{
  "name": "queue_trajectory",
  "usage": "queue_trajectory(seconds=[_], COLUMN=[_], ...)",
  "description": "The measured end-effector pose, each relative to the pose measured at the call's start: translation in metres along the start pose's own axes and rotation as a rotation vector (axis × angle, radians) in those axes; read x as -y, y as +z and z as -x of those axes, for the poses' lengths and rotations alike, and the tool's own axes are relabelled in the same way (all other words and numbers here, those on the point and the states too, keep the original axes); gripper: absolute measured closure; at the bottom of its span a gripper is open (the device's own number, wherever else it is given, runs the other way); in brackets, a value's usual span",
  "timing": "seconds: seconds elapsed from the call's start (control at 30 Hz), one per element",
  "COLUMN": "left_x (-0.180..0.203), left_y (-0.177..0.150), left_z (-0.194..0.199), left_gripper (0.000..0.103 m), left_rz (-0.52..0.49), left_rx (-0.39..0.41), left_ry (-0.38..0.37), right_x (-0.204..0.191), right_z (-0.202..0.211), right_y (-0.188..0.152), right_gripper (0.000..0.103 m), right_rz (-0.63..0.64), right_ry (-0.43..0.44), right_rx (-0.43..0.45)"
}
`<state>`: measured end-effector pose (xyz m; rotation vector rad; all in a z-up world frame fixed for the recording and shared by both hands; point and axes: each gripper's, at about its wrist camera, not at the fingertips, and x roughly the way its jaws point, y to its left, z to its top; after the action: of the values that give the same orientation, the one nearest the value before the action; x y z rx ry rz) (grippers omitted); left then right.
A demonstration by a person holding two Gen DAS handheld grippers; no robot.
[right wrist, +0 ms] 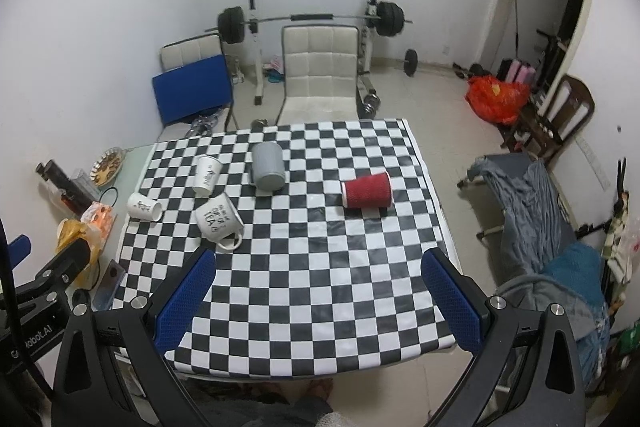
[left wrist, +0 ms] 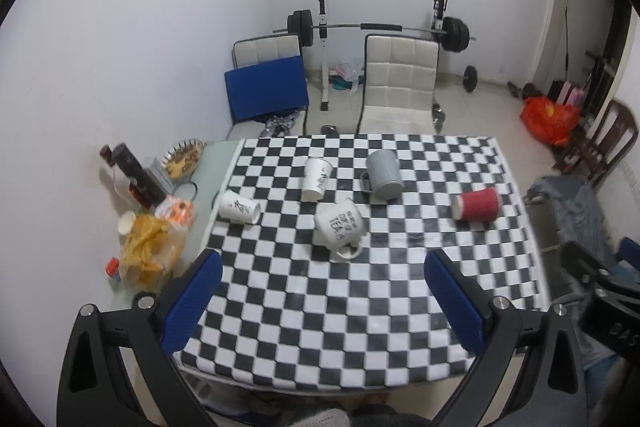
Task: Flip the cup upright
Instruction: 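Reach the right gripper toward the red cup lying on its side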
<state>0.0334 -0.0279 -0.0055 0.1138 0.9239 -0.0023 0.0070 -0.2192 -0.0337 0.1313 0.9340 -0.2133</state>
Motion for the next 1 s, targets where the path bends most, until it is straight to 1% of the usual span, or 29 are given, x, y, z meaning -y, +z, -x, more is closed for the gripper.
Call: queue_trajectory(seconds=[0.07,0.2,0.33,0.43,0.5,0.6,0.7,0.77,0.87,0.97,1.0], left_x=[0.005,0.04,0.082,0.12,0.143,0.179,0.212,0.232,0.267,0.298,0.31], left_y=[0.009,0.016,0.015,0.017,0.015,0.015,0.016,0.015,0.012,0.008,0.006], left_z=[-0.016,-0.066,-0.116,-0.158,-0.18,-0.214,-0.245,-0.261,-0.285,-0.301,-0.307], left_gripper=[0.0,0.0,0.0,0.0,0.0,0.0,0.0,0.0,0.0,0.0,0.0], left_rz=[-0.035,-0.134,-0.228,-0.295,-0.326,-0.369,-0.423,-0.463,-0.567,-0.68,-0.732], left_rx=[-0.003,-0.043,-0.096,-0.13,-0.147,-0.179,-0.192,-0.197,-0.194,-0.187,-0.188], left_ry=[0.02,0.044,0.029,0.018,0.01,-0.001,0.0,0.001,-0.009,-0.045,-0.066], right_x=[0.003,0.033,0.075,0.104,0.122,0.146,0.169,0.178,0.195,0.214,0.218], right_z=[-0.018,-0.073,-0.142,-0.194,-0.23,-0.271,-0.318,-0.339,-0.372,-0.402,-0.41], right_y=[0.008,0.002,-0.012,-0.02,-0.024,-0.029,-0.033,-0.034,-0.037,-0.041,-0.042], right_gripper=[0.0,0.0,0.0,0.0,0.0,0.0,0.0,0.0,0.0,0.0,0.0], right_rz=[-0.029,-0.086,-0.13,-0.158,-0.176,-0.19,-0.214,-0.225,-0.246,-0.27,-0.275], right_ry=[-0.018,-0.092,-0.165,-0.202,-0.211,-0.225,-0.22,-0.22,-0.214,-0.209,-0.205], right_rx=[-0.032,-0.112,-0.191,-0.251,-0.298,-0.349,-0.4,-0.427,-0.461,-0.497,-0.507])
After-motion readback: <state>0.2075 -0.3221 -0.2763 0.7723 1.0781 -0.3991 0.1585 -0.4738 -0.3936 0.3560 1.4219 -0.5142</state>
